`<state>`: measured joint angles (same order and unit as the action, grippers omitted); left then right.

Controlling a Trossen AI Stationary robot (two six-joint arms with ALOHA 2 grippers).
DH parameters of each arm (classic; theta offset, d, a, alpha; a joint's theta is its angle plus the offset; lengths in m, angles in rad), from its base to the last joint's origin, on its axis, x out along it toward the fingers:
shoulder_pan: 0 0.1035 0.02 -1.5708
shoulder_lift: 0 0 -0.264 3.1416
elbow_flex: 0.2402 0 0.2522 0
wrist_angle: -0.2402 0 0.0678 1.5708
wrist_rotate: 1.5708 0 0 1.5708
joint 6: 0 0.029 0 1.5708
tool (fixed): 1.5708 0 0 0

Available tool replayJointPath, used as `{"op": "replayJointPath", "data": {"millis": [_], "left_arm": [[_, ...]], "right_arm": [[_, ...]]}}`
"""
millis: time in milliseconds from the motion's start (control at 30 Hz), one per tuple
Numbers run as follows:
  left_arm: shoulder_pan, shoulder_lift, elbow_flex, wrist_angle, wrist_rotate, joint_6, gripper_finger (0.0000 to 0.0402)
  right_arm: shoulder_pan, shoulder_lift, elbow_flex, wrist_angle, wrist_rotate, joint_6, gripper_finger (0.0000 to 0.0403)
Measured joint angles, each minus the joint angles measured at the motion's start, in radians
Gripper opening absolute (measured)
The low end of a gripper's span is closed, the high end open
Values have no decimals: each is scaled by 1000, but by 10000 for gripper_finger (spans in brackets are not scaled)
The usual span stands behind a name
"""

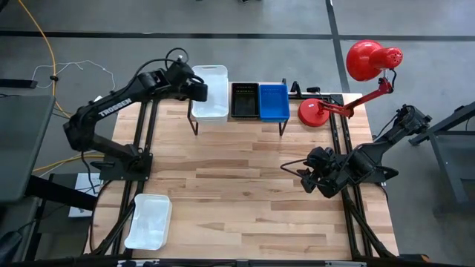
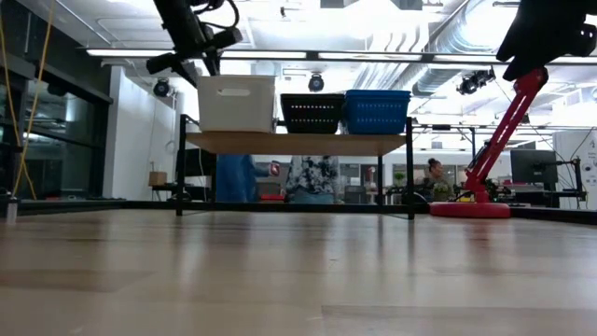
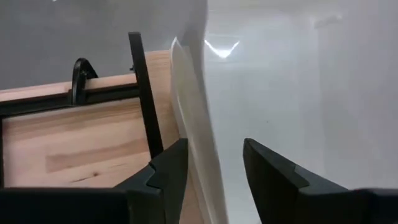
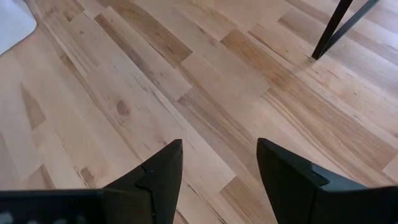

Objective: Stack baskets on shelf by color
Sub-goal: Stack the right white bin on top of the other white bin on the shelf

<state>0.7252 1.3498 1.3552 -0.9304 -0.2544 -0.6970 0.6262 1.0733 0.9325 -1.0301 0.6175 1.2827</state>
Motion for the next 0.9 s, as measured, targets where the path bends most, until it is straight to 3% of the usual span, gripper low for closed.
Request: {"op": "replayJointPath", "data": {"millis": [233,500,900], "left_arm": [[-11,12,0,6,-20,-7,104],[-13,-8,0,26,-52,-7,8],[-12,-42,47,73,-76,12,1]], "right_arm": [[0,0,0,3,-8,0,192],[0,0,0,2,0,0,192],[0,0,0,2,0,0,192]]}}
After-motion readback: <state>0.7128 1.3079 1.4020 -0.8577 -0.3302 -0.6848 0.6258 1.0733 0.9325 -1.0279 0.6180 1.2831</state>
